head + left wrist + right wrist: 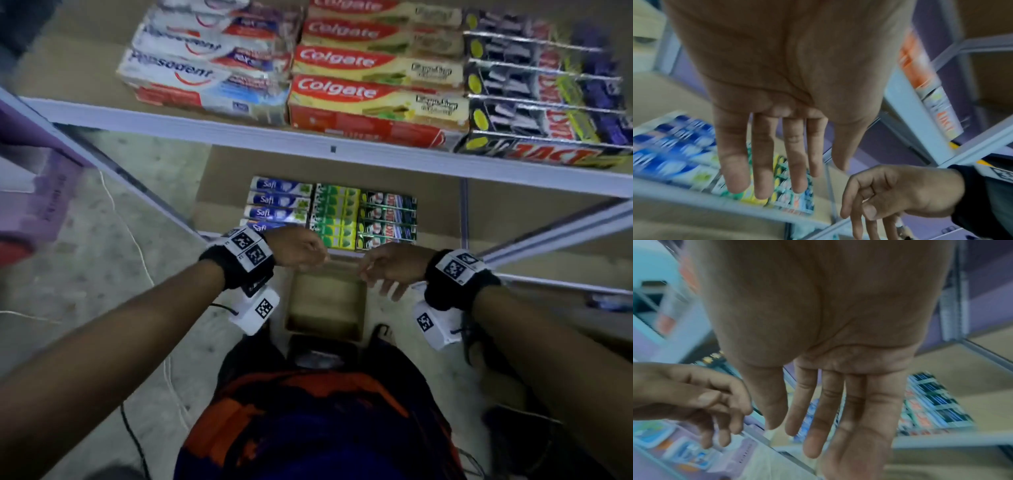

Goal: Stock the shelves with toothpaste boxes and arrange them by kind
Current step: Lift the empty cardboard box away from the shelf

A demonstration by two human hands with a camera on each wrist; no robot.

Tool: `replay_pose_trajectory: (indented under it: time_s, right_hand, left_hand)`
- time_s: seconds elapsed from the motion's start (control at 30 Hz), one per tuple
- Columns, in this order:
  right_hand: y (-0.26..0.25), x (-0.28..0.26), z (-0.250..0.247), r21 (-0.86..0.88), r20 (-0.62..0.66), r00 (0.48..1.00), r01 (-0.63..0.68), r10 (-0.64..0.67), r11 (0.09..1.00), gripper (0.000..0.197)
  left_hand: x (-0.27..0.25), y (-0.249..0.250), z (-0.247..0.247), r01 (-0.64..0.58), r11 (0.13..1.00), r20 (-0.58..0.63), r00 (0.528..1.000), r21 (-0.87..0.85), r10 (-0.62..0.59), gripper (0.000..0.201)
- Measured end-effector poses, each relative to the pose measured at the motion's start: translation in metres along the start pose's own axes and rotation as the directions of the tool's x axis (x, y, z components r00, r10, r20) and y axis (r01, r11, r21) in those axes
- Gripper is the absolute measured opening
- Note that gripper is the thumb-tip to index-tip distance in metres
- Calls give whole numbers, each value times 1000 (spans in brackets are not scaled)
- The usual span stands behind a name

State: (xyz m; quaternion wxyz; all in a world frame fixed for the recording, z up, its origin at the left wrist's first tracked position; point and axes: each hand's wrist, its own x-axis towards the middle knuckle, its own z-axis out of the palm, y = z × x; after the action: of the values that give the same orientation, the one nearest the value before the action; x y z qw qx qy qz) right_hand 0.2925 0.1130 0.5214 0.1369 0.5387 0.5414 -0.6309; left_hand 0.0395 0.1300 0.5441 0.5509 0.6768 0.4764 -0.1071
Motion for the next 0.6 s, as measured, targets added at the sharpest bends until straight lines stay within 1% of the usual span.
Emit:
replay_pose_trajectory:
  time_s: [0.07,0.13,0.2,0.27,0.33,0.4,0.43,0.5,0.53,0.6]
  right_hand:
    - [29,19,18,45,16,995,-102,101,994,22]
    - [55,35,36,132,24,985,-173,171,976,27]
    - [77,49,54,233,30,974,-226,225,946,29]
    - [98,64,68,329,31,961,-270,275,905,32]
    - [120,88,78,417,12,946,-299,324,858,33]
    - [145,121,87,504,-23,934,-298,357,811,28]
    - [157,140,92,563,-35,926,-293,376,773,23]
    - [182,175,102,682,-47,904,-283,426,675,15]
    - [195,192,107,715,-61,894,-271,444,645,14]
    - [220,228,116,738,-94,879,-253,467,625,16]
  left_hand:
    - [21,-24,27,115,993,32,993,-40,-113,15]
    - [42,-50,54,226,969,34,974,-101,-224,19]
    - [60,-76,81,336,915,47,941,-221,-334,22]
    - [76,-99,104,411,865,81,910,-287,-406,22]
    - [97,-123,120,444,851,129,896,-279,-425,26]
    - [124,-150,137,463,846,154,886,-264,-436,27]
    - [141,-165,147,470,846,139,883,-251,-449,28]
    - [172,-198,167,490,843,54,869,-220,-491,32]
    - [185,-214,175,494,845,14,865,-206,-502,33]
    - [210,-248,189,509,847,21,859,-153,-512,34]
